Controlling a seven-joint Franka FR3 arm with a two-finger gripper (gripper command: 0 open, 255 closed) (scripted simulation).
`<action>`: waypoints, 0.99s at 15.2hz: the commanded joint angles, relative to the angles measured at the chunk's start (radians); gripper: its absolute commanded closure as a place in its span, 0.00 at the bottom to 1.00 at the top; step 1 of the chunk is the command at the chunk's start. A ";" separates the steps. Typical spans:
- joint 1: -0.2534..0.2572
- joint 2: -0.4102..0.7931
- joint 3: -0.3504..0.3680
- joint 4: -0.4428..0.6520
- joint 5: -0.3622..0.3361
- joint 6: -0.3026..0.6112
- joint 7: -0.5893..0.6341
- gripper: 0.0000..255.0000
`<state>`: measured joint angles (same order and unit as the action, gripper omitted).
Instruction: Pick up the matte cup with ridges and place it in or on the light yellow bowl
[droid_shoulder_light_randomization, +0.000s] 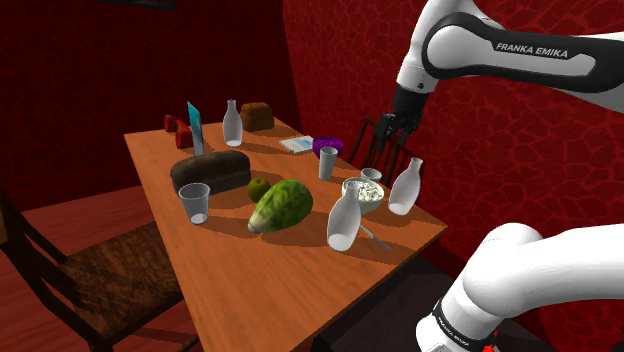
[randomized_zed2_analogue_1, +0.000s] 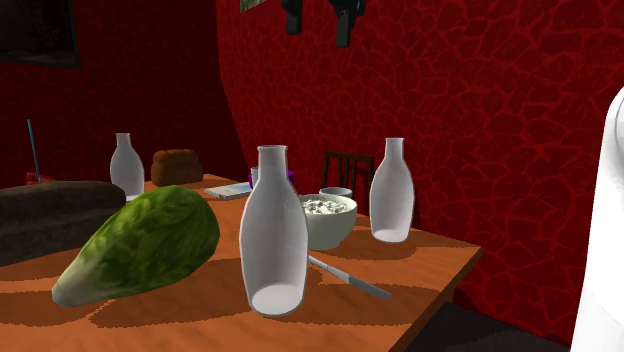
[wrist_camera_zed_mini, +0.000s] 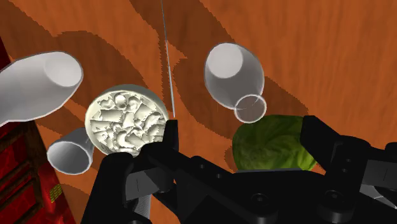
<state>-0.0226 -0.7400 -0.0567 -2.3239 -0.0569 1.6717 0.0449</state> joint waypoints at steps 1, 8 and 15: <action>0.000 0.000 0.000 0.000 0.000 0.000 0.000 0.00; -0.037 0.159 -0.064 -0.043 -0.059 0.203 -0.041 0.00; -0.070 0.364 -0.128 -0.023 -0.100 0.393 -0.078 0.00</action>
<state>-0.0865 -0.4064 -0.1734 -2.3474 -0.1508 2.0332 -0.0261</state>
